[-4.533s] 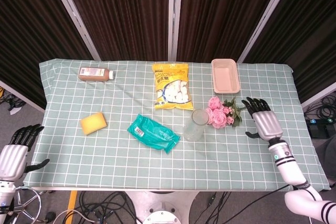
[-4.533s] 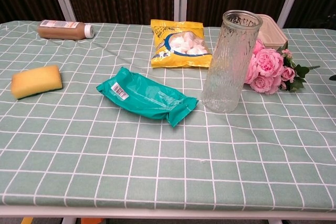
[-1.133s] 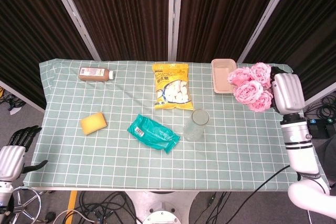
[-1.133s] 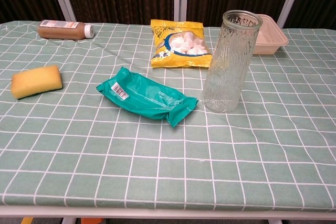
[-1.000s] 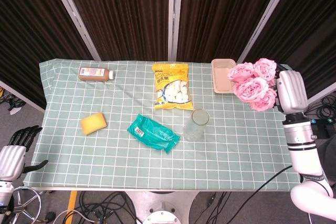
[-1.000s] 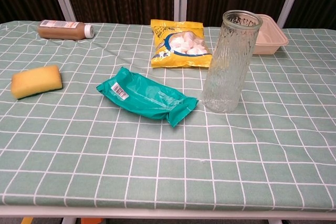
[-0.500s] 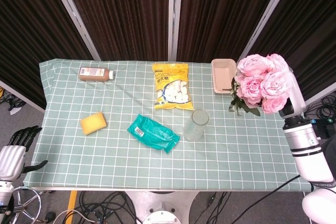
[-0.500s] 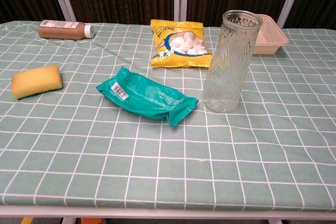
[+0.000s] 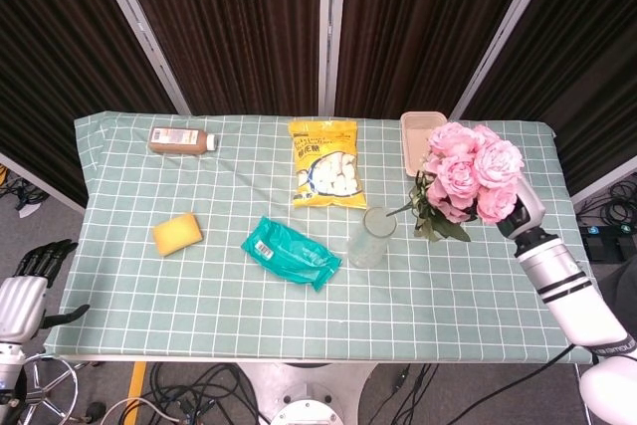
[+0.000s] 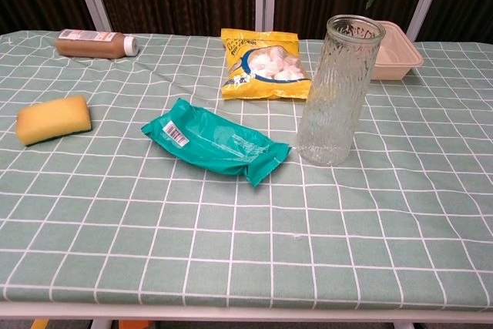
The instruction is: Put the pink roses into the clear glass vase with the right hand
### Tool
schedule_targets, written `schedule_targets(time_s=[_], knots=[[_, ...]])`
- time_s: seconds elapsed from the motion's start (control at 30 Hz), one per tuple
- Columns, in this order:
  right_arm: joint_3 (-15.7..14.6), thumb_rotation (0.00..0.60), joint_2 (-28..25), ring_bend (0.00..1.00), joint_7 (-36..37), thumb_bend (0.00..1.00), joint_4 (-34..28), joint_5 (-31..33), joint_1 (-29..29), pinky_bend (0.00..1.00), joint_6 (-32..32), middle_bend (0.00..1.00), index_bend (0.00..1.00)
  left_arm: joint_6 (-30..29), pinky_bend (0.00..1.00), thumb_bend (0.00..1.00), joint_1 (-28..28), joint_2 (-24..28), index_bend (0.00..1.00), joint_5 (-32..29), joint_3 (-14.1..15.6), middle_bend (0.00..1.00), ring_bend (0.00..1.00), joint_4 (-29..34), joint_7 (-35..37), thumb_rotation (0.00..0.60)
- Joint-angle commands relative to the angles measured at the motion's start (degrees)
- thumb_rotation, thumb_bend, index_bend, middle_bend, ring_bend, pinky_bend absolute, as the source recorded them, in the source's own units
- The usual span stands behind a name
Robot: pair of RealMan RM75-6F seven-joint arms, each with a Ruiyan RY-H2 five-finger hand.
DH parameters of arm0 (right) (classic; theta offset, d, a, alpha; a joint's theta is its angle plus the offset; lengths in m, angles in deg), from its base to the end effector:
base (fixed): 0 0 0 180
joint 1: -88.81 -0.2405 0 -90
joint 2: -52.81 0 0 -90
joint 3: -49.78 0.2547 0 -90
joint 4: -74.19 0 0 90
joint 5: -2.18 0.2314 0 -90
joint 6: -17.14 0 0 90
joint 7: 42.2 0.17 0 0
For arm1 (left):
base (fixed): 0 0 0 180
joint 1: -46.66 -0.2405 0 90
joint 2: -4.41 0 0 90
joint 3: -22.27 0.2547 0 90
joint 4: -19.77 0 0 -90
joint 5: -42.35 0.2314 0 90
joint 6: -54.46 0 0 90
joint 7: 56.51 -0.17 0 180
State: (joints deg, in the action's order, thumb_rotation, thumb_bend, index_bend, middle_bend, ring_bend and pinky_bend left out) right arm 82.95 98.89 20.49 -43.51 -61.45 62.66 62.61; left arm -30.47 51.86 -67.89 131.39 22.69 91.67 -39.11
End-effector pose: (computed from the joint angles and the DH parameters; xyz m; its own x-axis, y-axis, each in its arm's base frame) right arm -0.1070 -0.3583 0.1777 -0.7525 -0.3598 0.5517 -0.6018 0.0353 -0.7979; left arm -0.3727 0.2022 0.1186 0.3187 0.0580 0.9461 0.9476 -0.0437 -0.3166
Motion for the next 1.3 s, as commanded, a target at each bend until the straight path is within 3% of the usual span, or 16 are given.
schedule_targets(time_s=[0.03,0.33,0.63,0.83,0.97,1.03,1.17,1.3], knots=[[-1.4,0.6,1.5,0.4,-2.6,0.28,1.1,2.1,-1.8,0.52,-1.3,0.57,0.73,0.1,0.12,0.06,0.0,-0.1,0.11,0.0,0.0,0.09,0.07,-0.2,0.2,0.6],[-4.7,0.6,7.5,0.4,-6.7,0.28,6.3,6.0,-6.3,0.52,-5.1,0.57,0.73,0.0,0.12,0.06,-0.3,-0.4,0.11,-0.3,0.0,0.09,0.07,-1.4,1.7,0.6],[-6.3,0.6,15.8,0.38,-4.9,0.28,14.6,2.7,-9.3,0.52,-9.8,0.54,0.72,-0.6,0.12,0.06,-0.4,0.1,0.11,-0.3,-0.3,0.09,0.07,-1.9,3.1,0.6],[-6.5,0.6,18.4,0.35,-4.2,0.26,16.7,0.5,-9.9,0.5,-10.7,0.54,0.7,-0.6,0.12,0.06,-0.5,0.1,0.11,-0.3,-0.2,0.09,0.07,-2.0,3.2,0.6],[-6.4,0.6,18.5,0.29,-3.7,0.22,16.8,-1.8,-9.8,0.42,-10.9,0.52,0.65,-0.7,0.12,0.06,-0.6,0.1,0.11,-0.3,-0.3,0.09,0.07,-2.1,3.4,0.6],[-6.4,0.6,18.3,0.23,-3.3,0.19,16.7,-3.9,-9.5,0.32,-10.7,0.49,0.6,-0.9,0.12,0.06,-0.6,0.2,0.11,-0.2,-0.3,0.09,0.07,-2.1,3.5,0.6],[-6.9,0.6,17.6,0.08,-2.6,0.11,16.9,-8.1,-9.0,0.06,-10.1,0.35,0.42,-0.9,0.12,0.06,-0.6,0.3,0.11,-0.2,-0.3,0.09,0.07,-2.1,3.5,0.6],[-7.7,0.6,16.9,0.0,-2.0,0.08,17.4,-10.7,-8.9,0.0,-9.5,0.18,0.25,-0.9,0.12,0.06,-0.6,0.3,0.11,-0.1,-0.3,0.09,0.07,-2.0,3.4,0.6]])
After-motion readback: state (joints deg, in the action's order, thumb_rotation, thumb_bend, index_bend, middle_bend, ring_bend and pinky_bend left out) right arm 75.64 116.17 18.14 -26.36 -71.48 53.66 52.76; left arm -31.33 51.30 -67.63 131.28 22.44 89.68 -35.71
